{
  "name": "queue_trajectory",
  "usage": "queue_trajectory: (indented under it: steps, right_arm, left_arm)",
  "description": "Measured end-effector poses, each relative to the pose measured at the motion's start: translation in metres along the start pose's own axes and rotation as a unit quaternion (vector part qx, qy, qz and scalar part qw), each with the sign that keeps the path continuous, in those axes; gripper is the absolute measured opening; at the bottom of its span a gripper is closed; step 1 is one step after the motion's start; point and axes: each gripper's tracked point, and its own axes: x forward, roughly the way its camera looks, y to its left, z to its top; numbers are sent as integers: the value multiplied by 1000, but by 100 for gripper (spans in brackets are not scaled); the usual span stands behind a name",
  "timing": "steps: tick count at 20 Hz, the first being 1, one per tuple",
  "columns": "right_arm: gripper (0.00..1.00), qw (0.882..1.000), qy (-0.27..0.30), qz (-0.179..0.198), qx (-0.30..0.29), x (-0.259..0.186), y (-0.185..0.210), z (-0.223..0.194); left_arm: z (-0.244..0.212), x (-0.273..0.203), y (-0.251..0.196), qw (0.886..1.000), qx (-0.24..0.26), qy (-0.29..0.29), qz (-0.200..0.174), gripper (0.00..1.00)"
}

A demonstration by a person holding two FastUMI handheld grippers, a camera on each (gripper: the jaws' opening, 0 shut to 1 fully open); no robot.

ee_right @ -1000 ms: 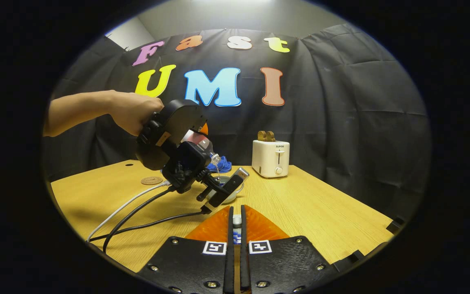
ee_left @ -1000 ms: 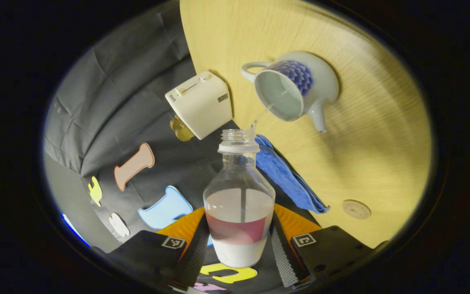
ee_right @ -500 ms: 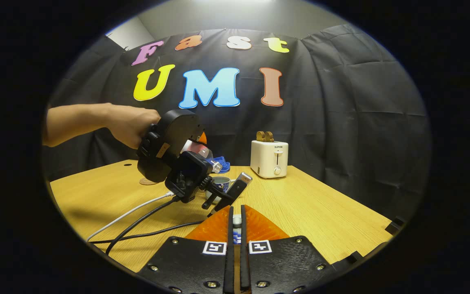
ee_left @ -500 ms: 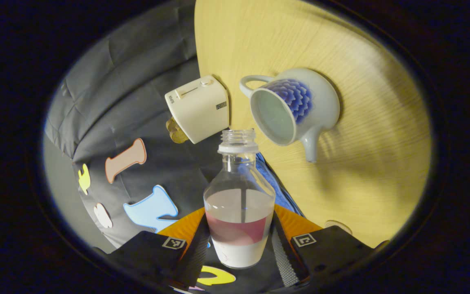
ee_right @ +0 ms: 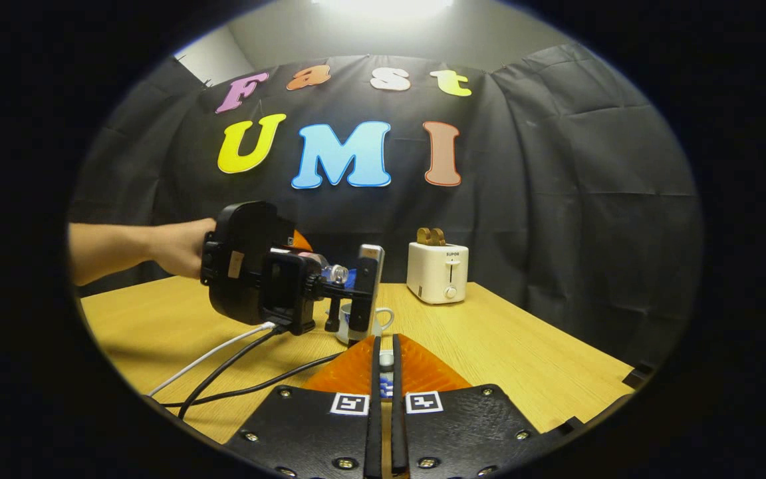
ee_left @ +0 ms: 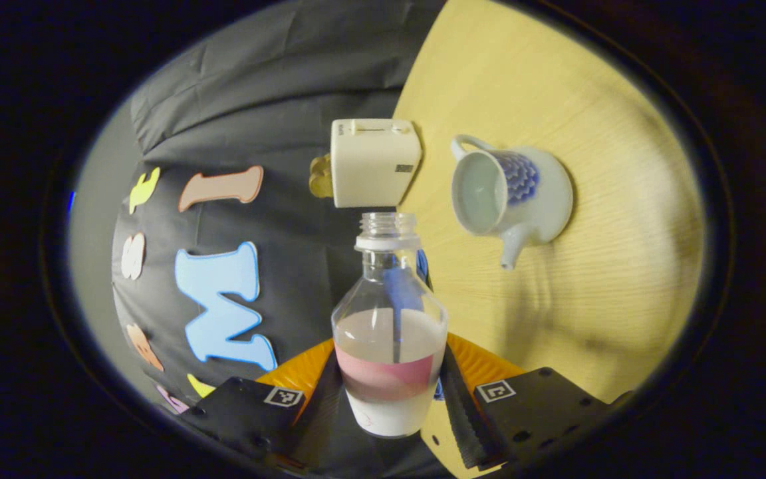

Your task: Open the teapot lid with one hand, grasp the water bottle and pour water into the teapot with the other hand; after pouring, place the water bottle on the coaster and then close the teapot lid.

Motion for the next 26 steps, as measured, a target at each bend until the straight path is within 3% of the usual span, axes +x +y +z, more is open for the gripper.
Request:
queue_trajectory:
  steps: [4,7,11,15,20,22,24,26]
  right_arm:
    - [6,1000,-2,9,-7,9,10,5]
    - [6,1000,-2,18,-11,18,23,6]
    - [6,999,3,33,-20,35,42,5]
    - [6,999,13,44,-8,52,52,1]
    - [6,999,25,46,-6,61,55,-8]
    - [6,999,27,41,-4,63,50,-10]
    - [6,999,33,37,2,66,47,-14]
    - [6,999,38,33,7,68,42,-18]
  left_arm:
    - [-36,-15,-4,989,-146,5,7,87]
    - [-63,-26,-8,962,-271,13,10,87]
    - [-105,-34,-1,906,-422,11,36,87]
    - [-142,-43,10,830,-555,-1,53,87]
    - [-189,-38,15,741,-669,-10,61,87]
    - [-203,-28,21,718,-692,-18,72,86]
    - [-210,-20,26,706,-703,-24,80,86]
    - [-210,-10,28,703,-706,-29,79,86]
